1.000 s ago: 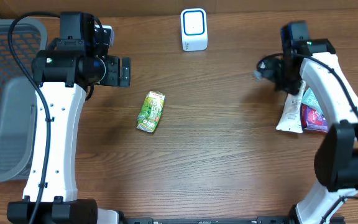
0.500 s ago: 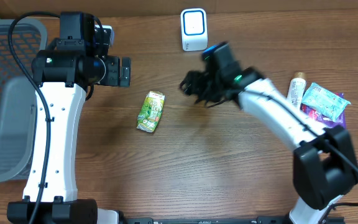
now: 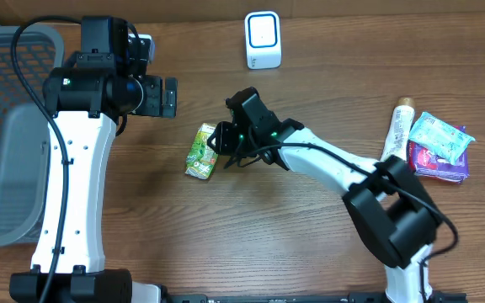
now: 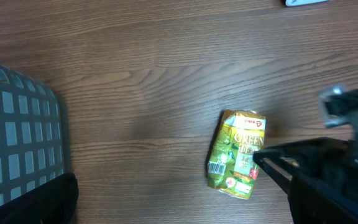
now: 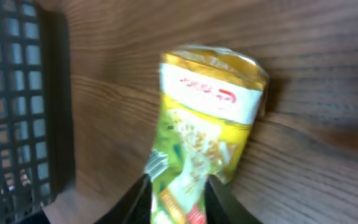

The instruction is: Scan the item barcode

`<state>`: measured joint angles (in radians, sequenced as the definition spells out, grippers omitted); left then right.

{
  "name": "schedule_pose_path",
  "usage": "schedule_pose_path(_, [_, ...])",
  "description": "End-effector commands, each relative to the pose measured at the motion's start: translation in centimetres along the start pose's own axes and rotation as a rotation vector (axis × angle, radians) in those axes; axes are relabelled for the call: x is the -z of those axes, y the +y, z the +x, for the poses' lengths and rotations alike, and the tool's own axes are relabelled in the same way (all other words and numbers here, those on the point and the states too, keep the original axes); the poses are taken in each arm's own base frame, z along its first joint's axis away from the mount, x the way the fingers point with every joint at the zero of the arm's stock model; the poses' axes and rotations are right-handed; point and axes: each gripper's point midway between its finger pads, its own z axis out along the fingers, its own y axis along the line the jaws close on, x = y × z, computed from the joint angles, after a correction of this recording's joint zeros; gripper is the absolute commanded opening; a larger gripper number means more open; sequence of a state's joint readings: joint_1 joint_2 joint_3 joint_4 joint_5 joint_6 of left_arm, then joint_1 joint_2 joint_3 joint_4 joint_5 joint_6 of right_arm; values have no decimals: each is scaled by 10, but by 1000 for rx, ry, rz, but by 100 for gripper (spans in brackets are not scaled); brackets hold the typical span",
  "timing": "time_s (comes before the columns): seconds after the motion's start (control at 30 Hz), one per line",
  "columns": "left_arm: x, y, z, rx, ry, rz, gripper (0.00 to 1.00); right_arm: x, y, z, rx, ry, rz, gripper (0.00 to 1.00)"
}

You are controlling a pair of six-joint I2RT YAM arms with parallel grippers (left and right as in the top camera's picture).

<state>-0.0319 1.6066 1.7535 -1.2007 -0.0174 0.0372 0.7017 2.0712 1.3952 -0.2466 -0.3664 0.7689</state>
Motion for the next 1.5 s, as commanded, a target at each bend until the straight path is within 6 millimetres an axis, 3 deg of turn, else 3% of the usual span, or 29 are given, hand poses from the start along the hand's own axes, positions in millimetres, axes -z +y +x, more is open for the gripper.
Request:
schedule_pose_path(0.0, [6, -2, -5, -24, -23, 10, 99, -15, -20, 14, -76, 63, 29, 25])
schedule_pose_path(0.33, [6, -3, -5, -26, -23, 11, 99, 19, -89, -6, -224, 88, 216, 25])
schedule_pose_path(0.4, [6, -2, -5, -24, -23, 10, 100, 22, -93, -7, -235, 96, 215, 26])
schedule_pose_path(0.5, [6, -2, -5, -24, -23, 10, 100, 22, -72, -12, -152, 124, 102, 44])
schedule_pose_path(0.7, [6, -4, -5, -29, -23, 13, 99, 18, -26, -19, -58, 114, -15, 100])
schedule_pose_path(0.8, [6, -4, -5, -29, -23, 13, 100, 5, -14, -18, -115, 62, 2, 100])
schedule_pose_path(0.97, [6, -4, -5, -29, -23, 13, 100, -22, -27, 2, -213, 31, 117, 100])
schedule_pose_path(1.2, [6, -4, -5, -29, -23, 13, 100, -38, -43, 11, -229, 44, 161, 98])
schedule_pose_path(1.23, [6, -4, -5, -29, -23, 13, 100, -40, -46, 13, -231, 49, 166, 93])
schedule_pose_path(1.3, [6, -4, -5, -29, -23, 13, 100, -43, -50, 15, -235, 55, 175, 73])
schedule_pose_path(1.37, [6, -4, -5, -29, -23, 13, 99, -43, -52, 14, -222, 51, 180, 46])
schedule_pose_path(1.47, [6, -4, -5, -29, -23, 13, 100, -43, -52, 14, -206, 52, 179, 32])
